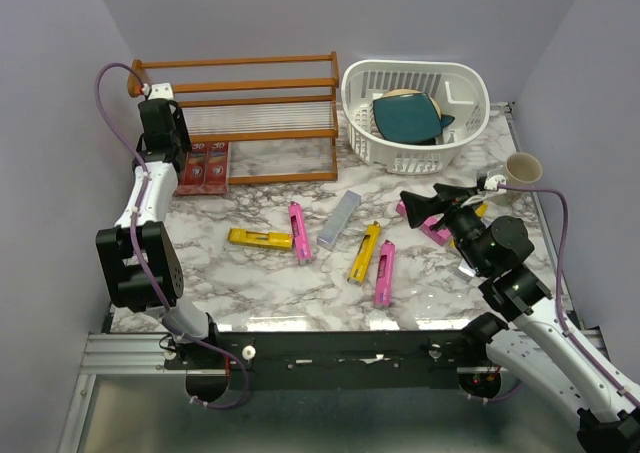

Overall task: Place and organize the toothpastes onto the shelf
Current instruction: Place the toothpaste on the shelf.

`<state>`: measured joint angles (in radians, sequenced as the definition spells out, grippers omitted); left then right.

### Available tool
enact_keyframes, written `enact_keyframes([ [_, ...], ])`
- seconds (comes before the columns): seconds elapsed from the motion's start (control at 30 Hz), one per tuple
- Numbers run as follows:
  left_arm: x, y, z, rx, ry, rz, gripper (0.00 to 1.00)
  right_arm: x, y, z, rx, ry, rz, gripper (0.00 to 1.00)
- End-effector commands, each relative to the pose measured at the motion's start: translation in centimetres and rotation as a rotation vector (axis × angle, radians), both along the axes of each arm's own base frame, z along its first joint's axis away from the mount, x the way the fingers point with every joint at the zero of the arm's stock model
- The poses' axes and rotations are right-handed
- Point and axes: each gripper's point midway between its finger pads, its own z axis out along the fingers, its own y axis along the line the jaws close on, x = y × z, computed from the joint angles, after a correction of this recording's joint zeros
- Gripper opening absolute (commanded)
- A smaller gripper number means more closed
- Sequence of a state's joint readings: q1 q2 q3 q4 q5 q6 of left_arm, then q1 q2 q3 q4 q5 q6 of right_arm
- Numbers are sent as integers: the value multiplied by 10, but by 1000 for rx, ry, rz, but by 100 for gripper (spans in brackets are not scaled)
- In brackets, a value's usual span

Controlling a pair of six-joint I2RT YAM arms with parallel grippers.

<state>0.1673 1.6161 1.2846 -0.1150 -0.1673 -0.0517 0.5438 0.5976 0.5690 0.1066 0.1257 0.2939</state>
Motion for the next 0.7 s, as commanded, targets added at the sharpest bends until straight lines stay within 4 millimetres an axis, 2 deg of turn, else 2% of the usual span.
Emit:
enact_keyframes([
  [0.0, 10, 12, 19, 39, -43, -18, 50, 0, 2, -3, -11, -7, 7, 100],
  [0.23, 20, 16, 27, 70, -55, -107, 48, 0, 2, -3, -11, -7, 7, 100],
  [0.53, 21, 33, 25, 93, -9, -106, 52, 2, 4, -6, -20, 1, 15, 100],
  [0.67, 18, 40, 18, 97, 7, -95, 52, 3, 5, -8, -23, 5, 15, 100],
])
